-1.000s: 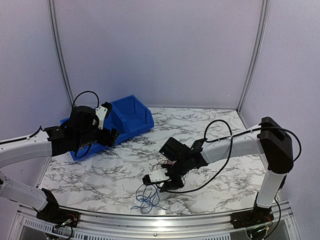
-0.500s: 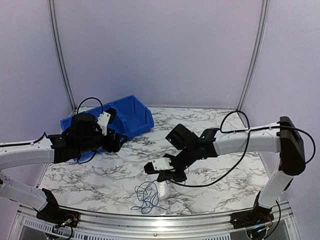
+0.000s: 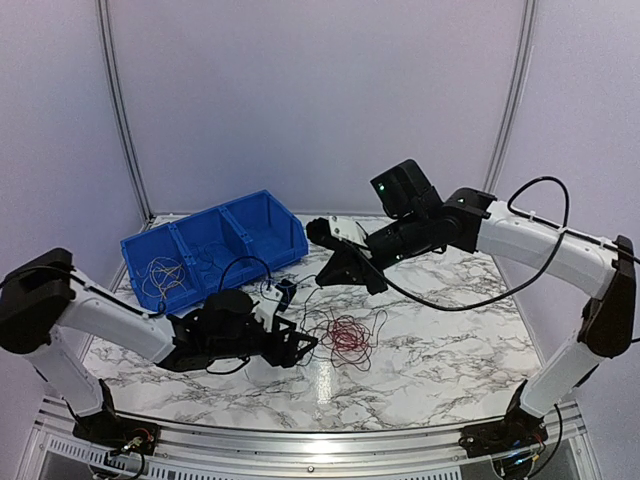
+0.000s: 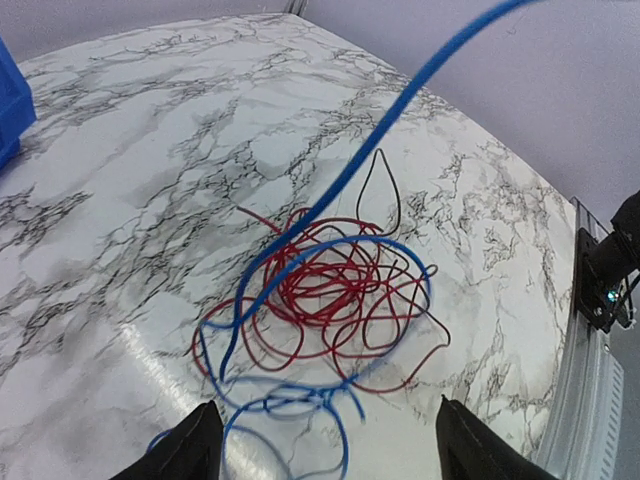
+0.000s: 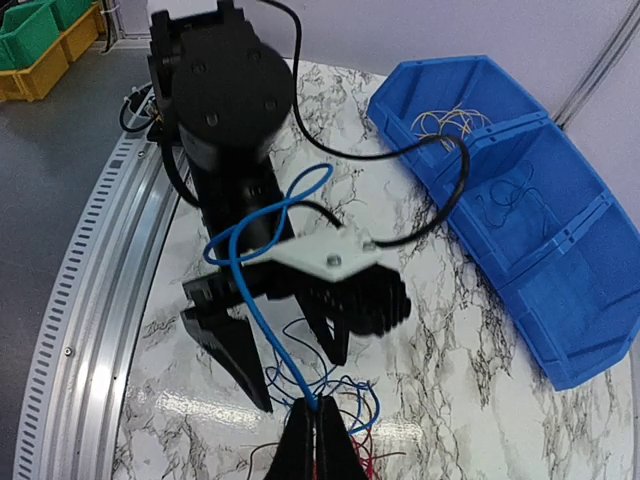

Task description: Untangle the cables

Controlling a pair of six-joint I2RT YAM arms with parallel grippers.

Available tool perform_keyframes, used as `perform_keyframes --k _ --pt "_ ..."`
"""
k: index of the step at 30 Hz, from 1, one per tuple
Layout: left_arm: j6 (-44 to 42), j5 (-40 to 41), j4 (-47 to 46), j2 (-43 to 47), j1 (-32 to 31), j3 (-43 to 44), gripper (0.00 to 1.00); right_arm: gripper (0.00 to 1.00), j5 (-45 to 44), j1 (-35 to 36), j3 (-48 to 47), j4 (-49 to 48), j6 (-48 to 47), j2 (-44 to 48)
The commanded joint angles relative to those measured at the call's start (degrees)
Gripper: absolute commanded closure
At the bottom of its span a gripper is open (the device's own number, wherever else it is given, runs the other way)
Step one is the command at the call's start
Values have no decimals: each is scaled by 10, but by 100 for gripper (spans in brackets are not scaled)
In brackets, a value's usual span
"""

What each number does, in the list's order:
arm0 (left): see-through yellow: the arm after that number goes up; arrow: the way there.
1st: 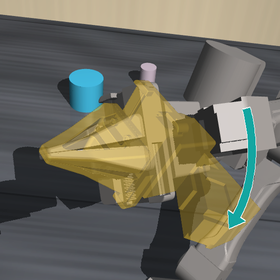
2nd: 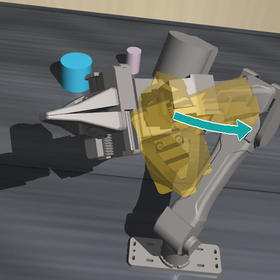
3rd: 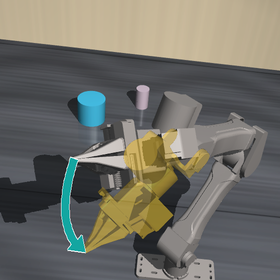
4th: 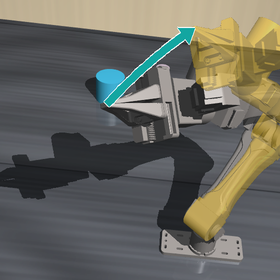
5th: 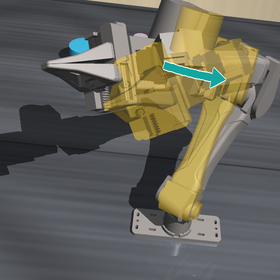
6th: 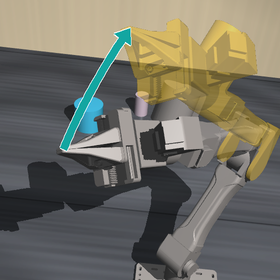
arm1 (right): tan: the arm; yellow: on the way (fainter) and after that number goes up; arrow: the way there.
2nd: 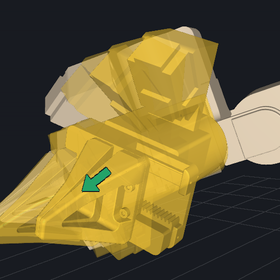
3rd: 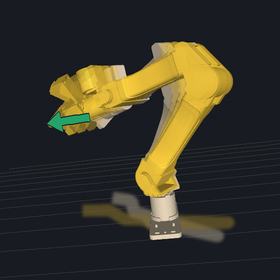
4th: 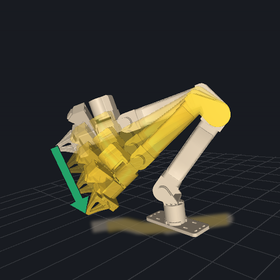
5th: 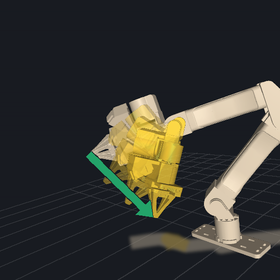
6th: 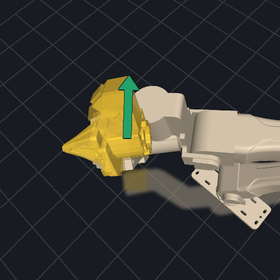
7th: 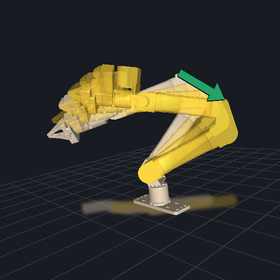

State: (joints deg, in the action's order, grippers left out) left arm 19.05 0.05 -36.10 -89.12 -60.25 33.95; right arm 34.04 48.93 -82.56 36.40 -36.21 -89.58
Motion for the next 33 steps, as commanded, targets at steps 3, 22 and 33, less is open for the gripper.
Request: perform_keyframes --k 3,22,33 --pt "51 23 -92 -171 -19 123 33 100 42 -19 -96 52 35 20" --pt "110 1 -134 -349 -19 218 50 100 50 -143 -407 1 111 70" --pt "111 -29 -139 -349 -19 217 49 100 -71 -183 -466 -43 113 67"
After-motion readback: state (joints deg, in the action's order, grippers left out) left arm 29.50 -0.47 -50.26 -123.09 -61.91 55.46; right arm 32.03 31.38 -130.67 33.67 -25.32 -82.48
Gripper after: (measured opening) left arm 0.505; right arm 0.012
